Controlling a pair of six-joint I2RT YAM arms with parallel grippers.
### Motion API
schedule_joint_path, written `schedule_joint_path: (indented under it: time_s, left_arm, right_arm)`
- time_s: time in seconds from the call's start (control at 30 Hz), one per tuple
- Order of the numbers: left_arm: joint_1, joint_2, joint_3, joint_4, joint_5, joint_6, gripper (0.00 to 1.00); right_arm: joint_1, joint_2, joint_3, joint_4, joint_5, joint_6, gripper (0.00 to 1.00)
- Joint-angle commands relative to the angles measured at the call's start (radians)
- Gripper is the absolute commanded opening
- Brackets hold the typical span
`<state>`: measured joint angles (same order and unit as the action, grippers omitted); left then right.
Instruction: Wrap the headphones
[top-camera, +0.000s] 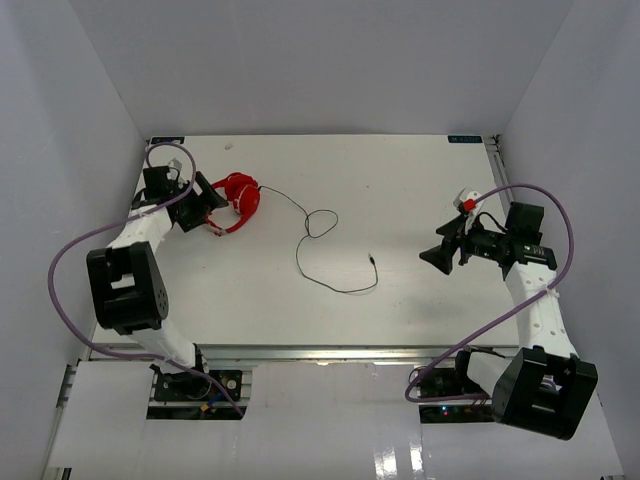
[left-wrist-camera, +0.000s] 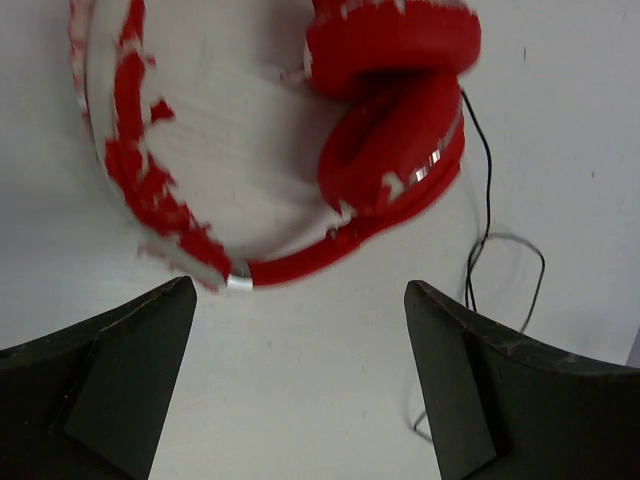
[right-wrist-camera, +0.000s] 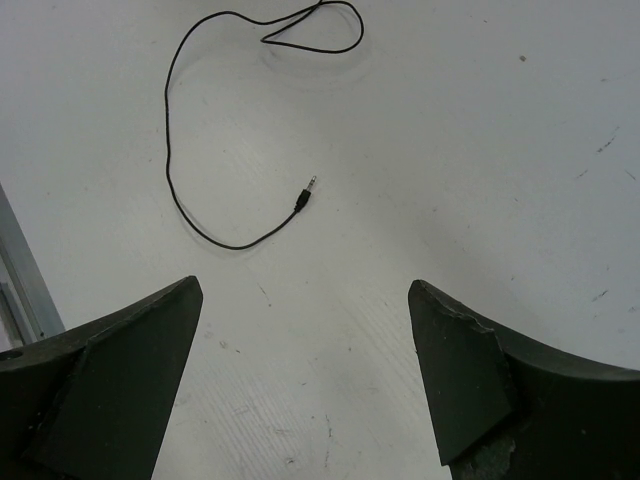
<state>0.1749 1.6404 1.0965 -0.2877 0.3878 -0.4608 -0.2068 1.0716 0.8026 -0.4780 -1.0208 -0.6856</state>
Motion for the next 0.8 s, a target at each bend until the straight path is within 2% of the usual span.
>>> schedule_joint_path:
  time_s: [0.0,0.13,0.27,0.37,0.47,0.67,0.77]
  left_arm:
    - [0.005,0.173,0.202,-0.118,-0.127,0.034,0.91]
    - [-0.02,0.336,0.378,-0.217,-0.272,0.065,0.89]
    - [-0.045,0.433,0.503,-0.335,-0.376,0.068,0.86]
    - [-0.057,0.422,0.483,-0.321,-0.428,0.068,0.83]
    - [-0.061,0.412,0.485,-0.349,-0.422,0.057,0.76]
    - [-0.072,0.231,0.389,-0.277,-0.452,0.056,0.76]
    - [-0.072,0.195,0.359,-0.254,-0.482,0.084,0.77]
  right_arm:
    - [0.007,0.018,-0.029,0.04,-0.024,-0.017,0.9]
    - [0.01,0.039,-0.032,0.071,-0.04,0.013,0.9]
    - [0.01,0.054,-0.025,0.075,-0.028,0.017,0.9]
    - [0.01,0.057,-0.035,0.083,-0.024,0.011,0.9]
    - [0.01,0.072,-0.034,0.085,-0.025,0.019,0.9]
    - [0.01,0.07,-0.045,0.087,-0.025,0.015,0.9]
    - [0.012,0.074,-0.045,0.085,-0.031,0.017,0.9]
